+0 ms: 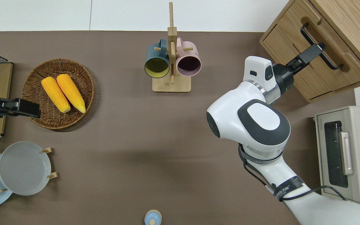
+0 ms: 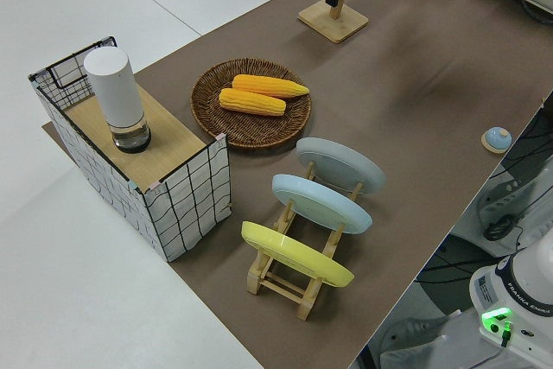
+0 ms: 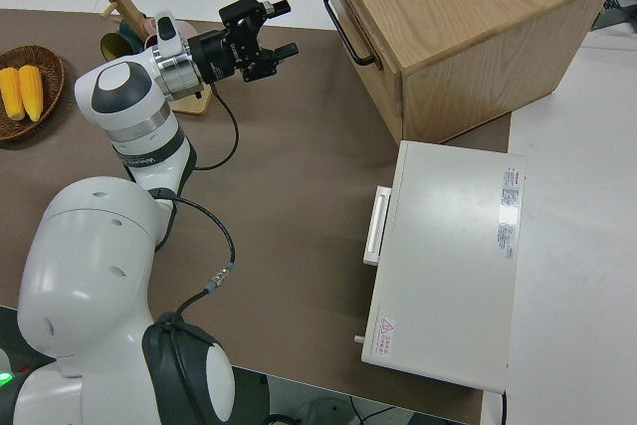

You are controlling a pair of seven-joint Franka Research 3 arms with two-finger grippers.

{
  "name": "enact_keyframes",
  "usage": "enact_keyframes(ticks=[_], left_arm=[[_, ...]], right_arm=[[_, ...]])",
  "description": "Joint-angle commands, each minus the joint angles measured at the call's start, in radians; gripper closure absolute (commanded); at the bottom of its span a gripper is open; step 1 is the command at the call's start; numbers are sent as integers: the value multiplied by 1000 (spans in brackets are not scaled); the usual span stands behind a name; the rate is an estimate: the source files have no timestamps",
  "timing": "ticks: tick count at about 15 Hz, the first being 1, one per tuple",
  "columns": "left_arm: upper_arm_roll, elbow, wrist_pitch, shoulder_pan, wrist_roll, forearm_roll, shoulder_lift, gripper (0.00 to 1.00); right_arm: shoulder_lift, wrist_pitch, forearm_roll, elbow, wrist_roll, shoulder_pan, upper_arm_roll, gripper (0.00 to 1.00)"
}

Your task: Slide drawer open with right arm

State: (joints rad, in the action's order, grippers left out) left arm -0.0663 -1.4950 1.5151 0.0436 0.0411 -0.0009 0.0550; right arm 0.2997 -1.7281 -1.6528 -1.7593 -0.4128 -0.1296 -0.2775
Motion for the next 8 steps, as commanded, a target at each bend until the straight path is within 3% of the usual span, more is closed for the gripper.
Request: enact_keyframes(ticks=[1,8], left_arm=[[0,9,-18,-7,-10,18,-3,7],[0,9,-18,-7,-10,18,-4,7]], right_arm=[[39,-16,-93,-12,-90,45,-8,19],[90,-22,-185,-5,-179,79,-8,19]])
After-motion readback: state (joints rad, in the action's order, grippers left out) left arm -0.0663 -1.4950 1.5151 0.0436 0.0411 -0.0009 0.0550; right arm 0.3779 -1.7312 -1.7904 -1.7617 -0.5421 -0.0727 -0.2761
